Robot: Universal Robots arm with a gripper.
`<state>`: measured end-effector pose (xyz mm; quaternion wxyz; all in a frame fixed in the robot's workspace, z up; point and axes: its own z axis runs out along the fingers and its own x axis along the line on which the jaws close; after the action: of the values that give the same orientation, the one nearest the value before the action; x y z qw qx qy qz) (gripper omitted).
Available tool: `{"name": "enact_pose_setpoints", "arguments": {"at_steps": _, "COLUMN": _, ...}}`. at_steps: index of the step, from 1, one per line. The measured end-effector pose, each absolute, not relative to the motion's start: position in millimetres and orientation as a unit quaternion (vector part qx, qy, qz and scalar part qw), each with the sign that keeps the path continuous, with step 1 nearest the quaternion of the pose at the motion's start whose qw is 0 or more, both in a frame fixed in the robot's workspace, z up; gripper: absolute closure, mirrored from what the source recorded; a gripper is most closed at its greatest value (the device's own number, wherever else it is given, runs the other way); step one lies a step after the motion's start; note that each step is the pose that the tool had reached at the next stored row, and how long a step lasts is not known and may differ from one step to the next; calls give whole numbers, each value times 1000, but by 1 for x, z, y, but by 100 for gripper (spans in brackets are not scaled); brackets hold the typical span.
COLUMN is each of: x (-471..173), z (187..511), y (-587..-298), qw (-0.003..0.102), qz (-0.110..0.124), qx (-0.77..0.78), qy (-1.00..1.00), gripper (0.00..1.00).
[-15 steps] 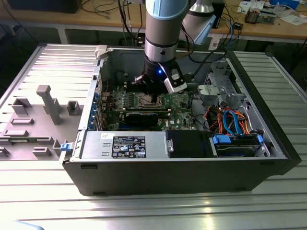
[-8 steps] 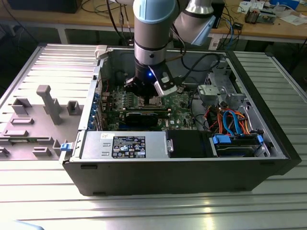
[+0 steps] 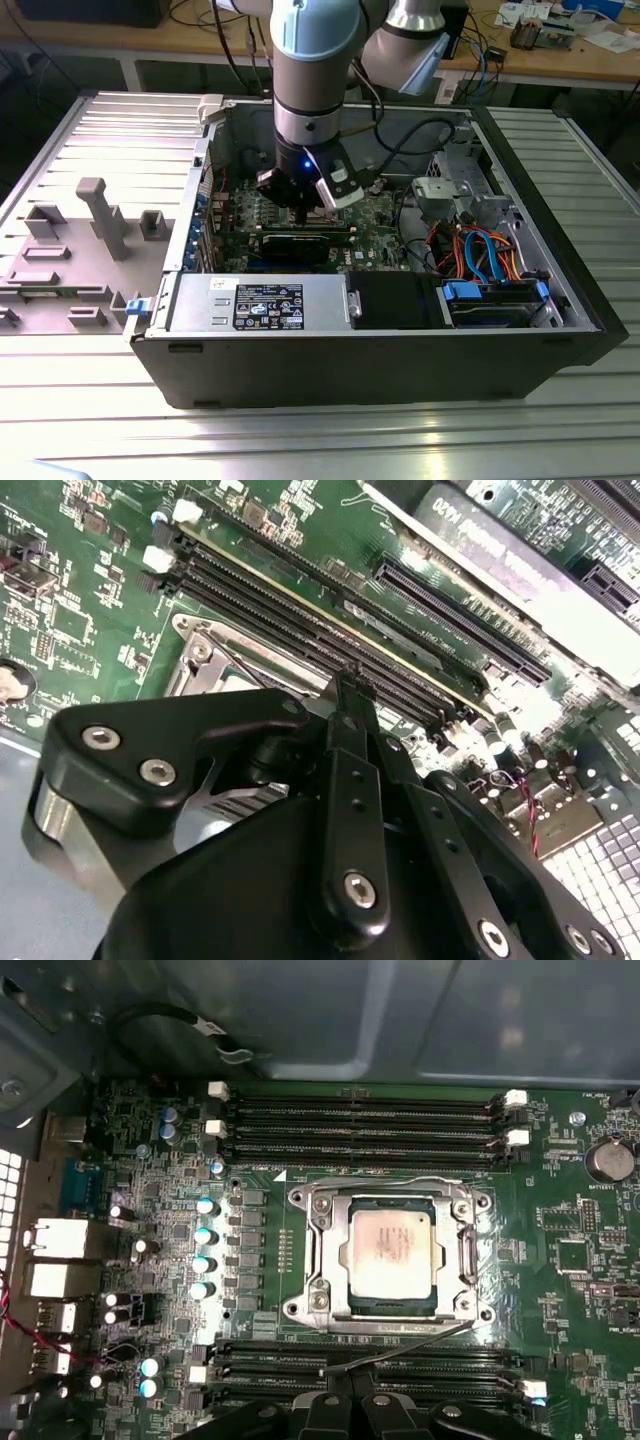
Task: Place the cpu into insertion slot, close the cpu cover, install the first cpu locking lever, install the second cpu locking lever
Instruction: 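Install the second cpu locking lever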
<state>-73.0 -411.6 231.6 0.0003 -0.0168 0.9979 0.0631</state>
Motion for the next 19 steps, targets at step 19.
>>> {"name": "enact_pose_setpoints", "arguments": {"at_steps": 19, "x": -69, "z": 254, "y": -412, "qw": -20, "qz": 60, "qx": -21, "qy": 998, "gripper": 89}}
